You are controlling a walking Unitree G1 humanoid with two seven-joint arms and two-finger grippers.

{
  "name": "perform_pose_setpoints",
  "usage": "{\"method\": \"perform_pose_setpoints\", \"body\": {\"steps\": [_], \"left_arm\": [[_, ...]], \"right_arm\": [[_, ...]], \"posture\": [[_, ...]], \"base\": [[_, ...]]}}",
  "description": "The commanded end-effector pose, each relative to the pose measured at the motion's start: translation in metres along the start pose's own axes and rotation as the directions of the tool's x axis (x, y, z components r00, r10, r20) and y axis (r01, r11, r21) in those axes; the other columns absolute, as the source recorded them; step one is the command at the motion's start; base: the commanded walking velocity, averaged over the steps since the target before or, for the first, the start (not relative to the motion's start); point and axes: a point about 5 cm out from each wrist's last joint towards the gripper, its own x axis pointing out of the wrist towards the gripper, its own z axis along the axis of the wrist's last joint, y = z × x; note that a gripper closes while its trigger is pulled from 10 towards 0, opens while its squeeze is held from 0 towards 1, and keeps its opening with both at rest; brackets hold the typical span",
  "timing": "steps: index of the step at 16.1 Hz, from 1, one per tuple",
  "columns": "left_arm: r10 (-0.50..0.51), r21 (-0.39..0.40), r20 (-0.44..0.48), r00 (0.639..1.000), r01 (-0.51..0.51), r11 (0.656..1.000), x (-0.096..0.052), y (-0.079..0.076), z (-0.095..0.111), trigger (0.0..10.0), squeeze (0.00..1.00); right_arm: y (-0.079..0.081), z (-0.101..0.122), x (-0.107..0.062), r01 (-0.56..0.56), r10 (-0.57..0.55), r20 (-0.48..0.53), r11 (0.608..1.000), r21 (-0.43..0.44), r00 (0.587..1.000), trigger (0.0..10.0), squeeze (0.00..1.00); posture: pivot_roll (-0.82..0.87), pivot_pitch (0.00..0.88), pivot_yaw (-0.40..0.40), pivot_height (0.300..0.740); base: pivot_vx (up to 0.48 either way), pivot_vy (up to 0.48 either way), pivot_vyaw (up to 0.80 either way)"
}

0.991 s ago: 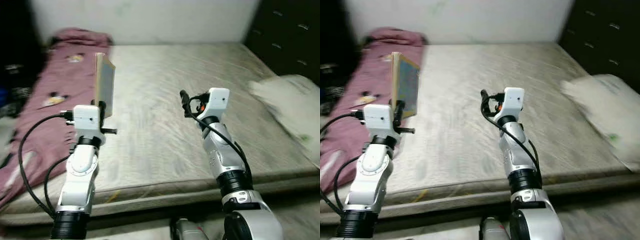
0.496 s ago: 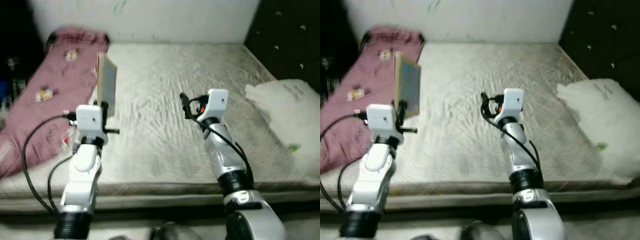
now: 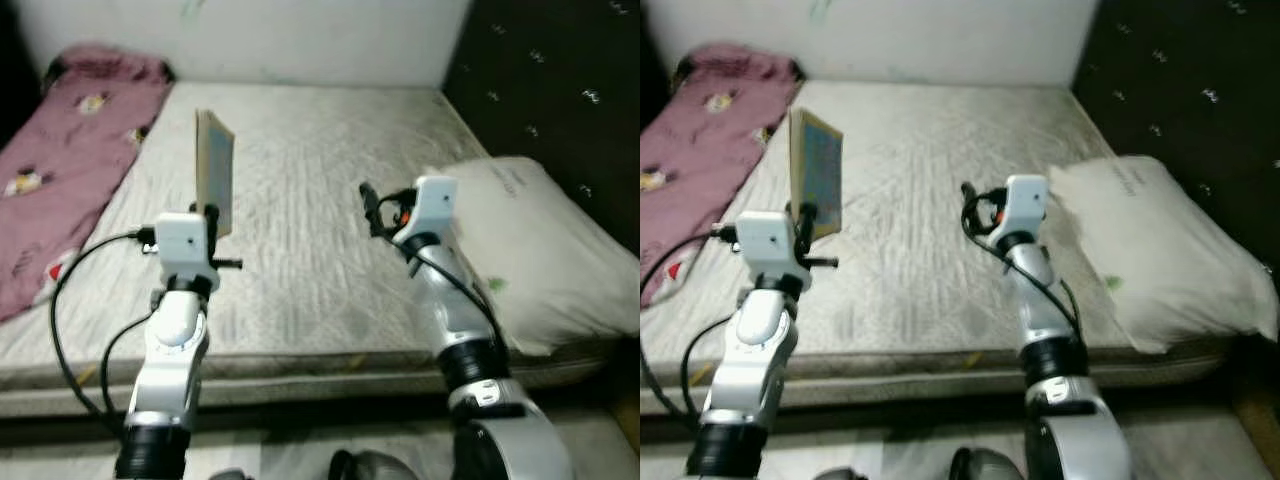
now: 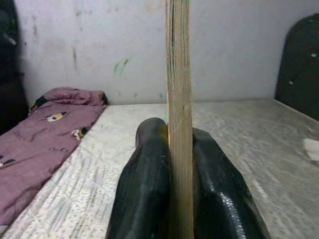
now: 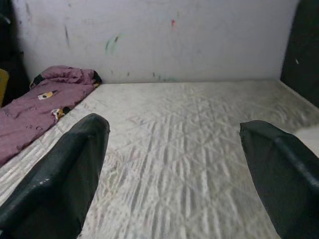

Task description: Clean up the room

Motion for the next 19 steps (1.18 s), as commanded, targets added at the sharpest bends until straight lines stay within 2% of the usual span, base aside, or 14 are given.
{"method": "perform_pose_setpoints", "body": {"steps": [1, 4, 6, 13, 15, 19], "left_arm": [[0.024, 0.011, 0.068, 0.997, -0.025, 1.0, 0.0037, 0.0041, 0.0126, 10.0, 0.0], [0.036, 0.032, 0.043, 0.998, -0.038, 0.999, 0.0035, 0.0031, 0.0103, 10.0, 0.0], [0.071, 0.0, 0.028, 0.997, -0.071, 0.997, 0.0018, 0.0052, 0.0068, 10.0, 0.0], [0.032, -0.016, 0.087, 0.996, -0.03, 0.999, 0.0014, 0.0072, 0.0123, 10.0, 0.0], [0.026, -0.026, 0.095, 0.995, -0.024, 0.999, 0.0014, 0.007, 0.013, 10.0, 0.0], [0.004, -0.038, 0.111, 0.994, 0.0, 0.999, 0.0018, 0.0063, 0.0141, 10.0, 0.0]], "right_arm": [[0.0015, 0.0054, 0.0031, -0.009, 0.009, 0.015, 1.0, -0.015, 1.0, 10.0, 0.0], [0.0022, 0.0074, 0.0042, -0.012, 0.013, 0.024, 1.0, -0.021, 1.0, 10.0, 0.0], [0.0021, 0.0075, 0.0043, -0.013, 0.013, 0.027, 1.0, -0.024, 1.0, 10.0, 0.0], [0.0026, 0.0073, 0.0045, -0.013, 0.013, 0.028, 1.0, -0.017, 1.0, 10.0, 0.0], [0.0032, 0.0076, 0.0044, -0.013, 0.013, 0.032, 1.0, -0.011, 0.999, 10.0, 0.0], [0.0015, 0.0082, 0.0037, -0.005, 0.005, 0.038, 1.0, -0.018, 0.999, 10.0, 0.0]], "posture": [[-0.05, 0.0, -0.035, 0.74], [-0.05, 0.0, -0.036, 0.74], [-0.05, 0.0, -0.034, 0.74], [-0.05, 0.0, -0.035, 0.74], [-0.05, 0.0, -0.033, 0.74], [-0.05, 0.0, -0.029, 0.74]], "base": [[0.0, 0.0, 0.0], [0.0, 0.0, 0.0], [0.0, 0.0, 0.0], [0.0, 0.0, 0.0], [0.27, 0.0, -0.8], [0.292, 0.0, 0.0]]}}
